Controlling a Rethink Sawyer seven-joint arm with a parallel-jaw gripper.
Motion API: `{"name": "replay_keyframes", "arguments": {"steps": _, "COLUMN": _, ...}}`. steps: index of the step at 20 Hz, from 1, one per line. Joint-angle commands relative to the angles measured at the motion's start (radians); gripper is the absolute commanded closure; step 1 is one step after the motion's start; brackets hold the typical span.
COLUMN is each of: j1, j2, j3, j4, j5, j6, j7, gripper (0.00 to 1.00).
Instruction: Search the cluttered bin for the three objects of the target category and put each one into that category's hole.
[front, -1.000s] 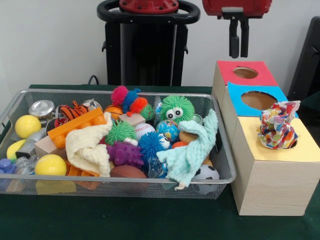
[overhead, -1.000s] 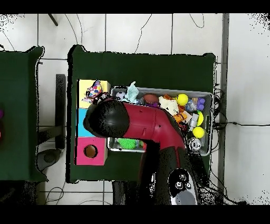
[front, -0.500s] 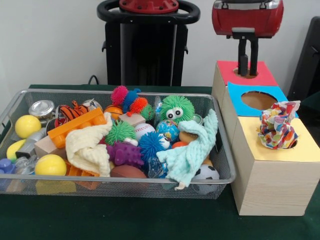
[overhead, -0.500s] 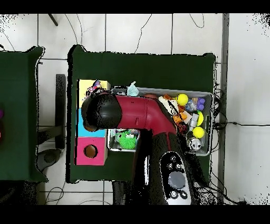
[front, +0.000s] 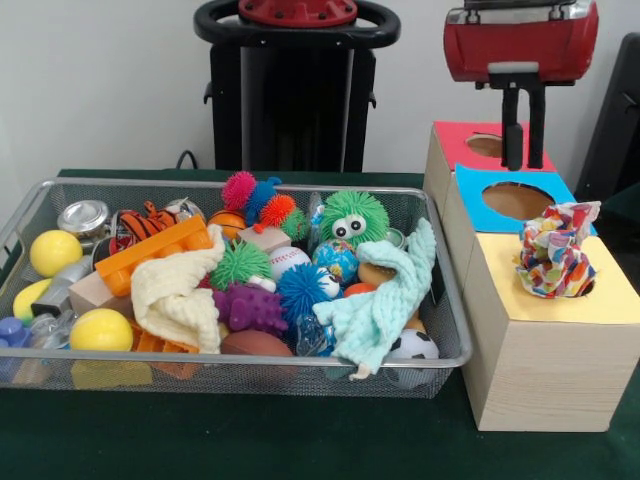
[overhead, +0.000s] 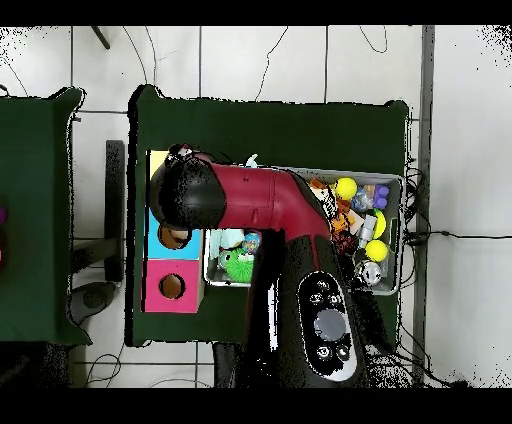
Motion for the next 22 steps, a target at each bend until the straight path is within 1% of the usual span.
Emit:
{"name": "replay_keyframes", "arguments": {"steps": 1, "j1": 0.012, "j2": 0.007, "j3": 0.043, "j4": -0.038, "j5": -0.011, "j6": -0.079, "j7": 0.065, "gripper": 1.00}}
{"name": "replay_keyframes", "arguments": {"steps": 9, "j1": 0.033, "j2": 0.036, "j3": 0.023, "j4": -0.101, "j5": -0.014, "j6": -0.112, "j7": 0.077, "gripper": 1.00}}
{"name": "replay_keyframes", "arguments": {"steps": 14, "j1": 0.037, "j2": 0.054, "j3": 0.007, "j4": -0.086, "j5": -0.030, "j6": -0.113, "j7": 0.068, "gripper": 1.00}}
{"name": "replay_keyframes", "arguments": {"steps": 18, "j1": 0.056, "j2": 0.082, "j3": -0.030, "j4": -0.113, "j5": -0.054, "j6": -0.051, "j7": 0.063, "gripper": 1.00}}
{"name": "replay_keyframes", "arguments": {"steps": 22, "j1": 0.075, "j2": 0.100, "j3": -0.058, "j4": -0.128, "j5": -0.097, "j6": -0.005, "j7": 0.032, "gripper": 1.00}}
